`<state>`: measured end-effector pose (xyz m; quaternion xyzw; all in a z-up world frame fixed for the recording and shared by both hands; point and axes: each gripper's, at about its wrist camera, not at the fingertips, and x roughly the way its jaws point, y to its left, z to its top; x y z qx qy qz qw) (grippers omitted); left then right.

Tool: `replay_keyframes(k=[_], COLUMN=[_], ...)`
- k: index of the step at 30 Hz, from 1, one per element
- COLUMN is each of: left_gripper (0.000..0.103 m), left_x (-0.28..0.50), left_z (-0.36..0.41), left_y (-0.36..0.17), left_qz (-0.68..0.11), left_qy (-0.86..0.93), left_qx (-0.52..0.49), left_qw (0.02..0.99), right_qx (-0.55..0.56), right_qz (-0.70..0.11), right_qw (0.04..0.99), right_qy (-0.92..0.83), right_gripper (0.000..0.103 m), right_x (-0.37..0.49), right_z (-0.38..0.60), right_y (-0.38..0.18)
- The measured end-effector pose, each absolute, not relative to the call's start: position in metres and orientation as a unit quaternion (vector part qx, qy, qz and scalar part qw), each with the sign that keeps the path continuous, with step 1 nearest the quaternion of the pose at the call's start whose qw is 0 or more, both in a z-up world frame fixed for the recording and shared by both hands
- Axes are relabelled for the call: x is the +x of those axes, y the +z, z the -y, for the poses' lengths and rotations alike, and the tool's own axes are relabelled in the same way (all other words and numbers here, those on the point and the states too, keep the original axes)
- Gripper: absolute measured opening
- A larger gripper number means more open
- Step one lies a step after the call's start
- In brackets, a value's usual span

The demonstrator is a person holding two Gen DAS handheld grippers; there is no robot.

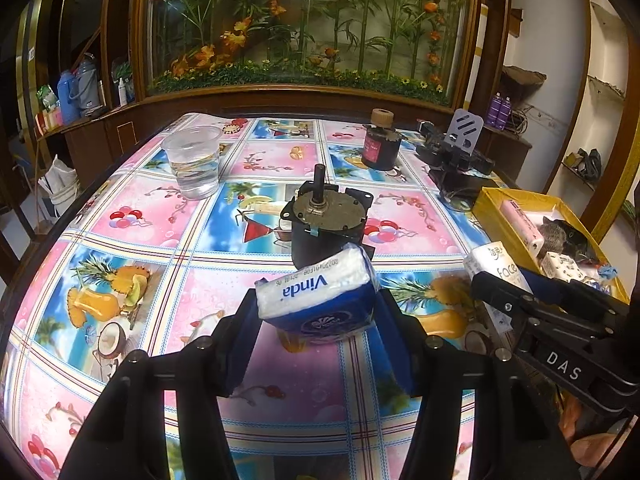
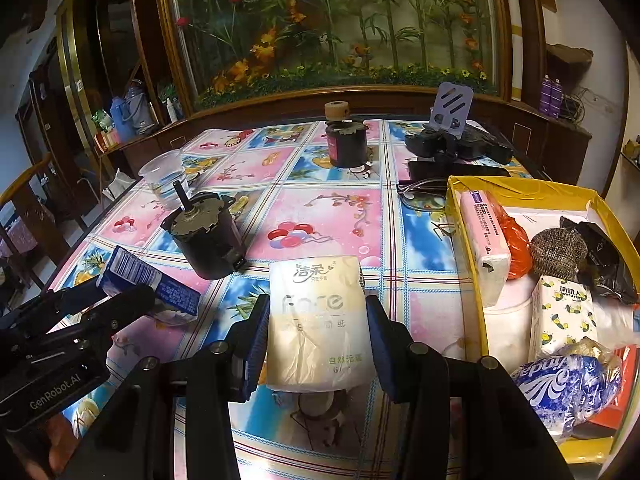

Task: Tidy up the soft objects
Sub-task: 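Carry the Vinda pack and Face pack over the box with both tools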

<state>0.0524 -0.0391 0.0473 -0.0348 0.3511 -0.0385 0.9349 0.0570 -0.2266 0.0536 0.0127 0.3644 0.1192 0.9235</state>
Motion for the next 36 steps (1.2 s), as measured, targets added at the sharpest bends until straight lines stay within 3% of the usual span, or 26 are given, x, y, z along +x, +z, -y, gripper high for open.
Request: replay_keyframes(k=[22,36], left_gripper=[0.055,0.055], left_x=[0.04,0.04], left_z=[0.055,0.176], left_y=[0.065,0.095], left_qz=[-0.293,-0.261], left_qy=[-0.069,-0.16], left_qx=[-0.059,-0.038], left_qw=[0.952,0.951], right_qx=[0.065,0.156], right_qz=[-0.315,-0.271], right_qw=[0.939,0.948], right_qy=[0.12,0.052], right_gripper=[0.05,0.049], right_x=[0.042,0.031], right_z=[0.255,0.363], right_y=[0.083,0.105])
